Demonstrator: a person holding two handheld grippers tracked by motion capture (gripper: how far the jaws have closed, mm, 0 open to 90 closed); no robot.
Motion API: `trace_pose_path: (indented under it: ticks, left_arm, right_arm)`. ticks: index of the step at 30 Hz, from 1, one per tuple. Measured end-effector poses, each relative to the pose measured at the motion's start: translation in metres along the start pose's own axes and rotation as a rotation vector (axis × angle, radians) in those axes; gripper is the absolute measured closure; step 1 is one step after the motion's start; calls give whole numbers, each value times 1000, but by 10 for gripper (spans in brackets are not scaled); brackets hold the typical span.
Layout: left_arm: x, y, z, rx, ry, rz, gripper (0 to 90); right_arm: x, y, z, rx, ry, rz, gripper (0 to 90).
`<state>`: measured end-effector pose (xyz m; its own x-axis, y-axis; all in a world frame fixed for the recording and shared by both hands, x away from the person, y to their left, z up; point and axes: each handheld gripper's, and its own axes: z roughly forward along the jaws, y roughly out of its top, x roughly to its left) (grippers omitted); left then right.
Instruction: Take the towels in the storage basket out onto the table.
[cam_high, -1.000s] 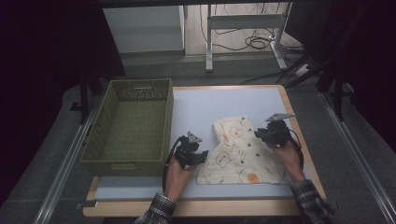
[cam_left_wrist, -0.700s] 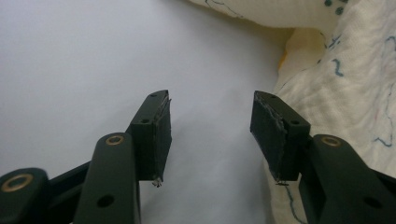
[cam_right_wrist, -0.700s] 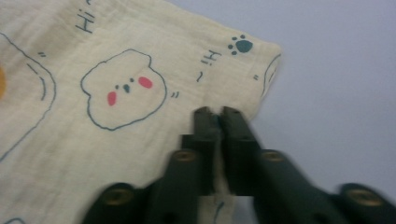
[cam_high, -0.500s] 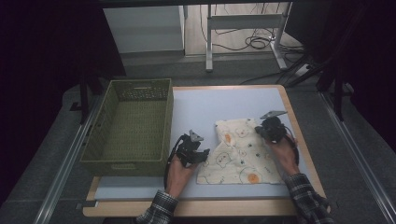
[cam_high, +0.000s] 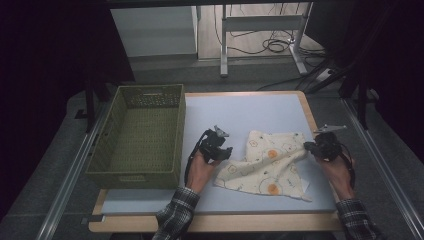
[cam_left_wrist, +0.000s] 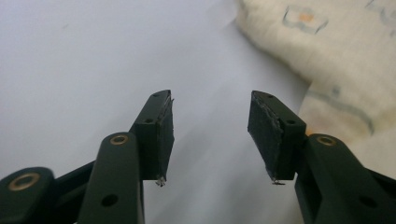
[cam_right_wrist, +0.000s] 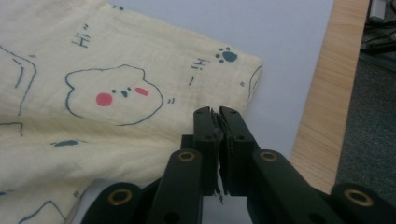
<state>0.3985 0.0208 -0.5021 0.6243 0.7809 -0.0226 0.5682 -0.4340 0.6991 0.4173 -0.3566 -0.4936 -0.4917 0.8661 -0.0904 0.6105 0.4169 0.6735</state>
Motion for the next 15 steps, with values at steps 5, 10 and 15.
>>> trace_pose_path:
  ticks: [5,10,15]
  left_arm:
    - [-7,23,22,-4,-42,19,515]
    - [-25,34,49,21,-88,51,494]
    - [-38,37,66,36,-104,88,541]
  right_arm:
    - [-2,4,-3,-18,-8,10,762]
    - [0,3,-1,-17,-6,14,711]
    - [2,0,6,-16,16,25,667]
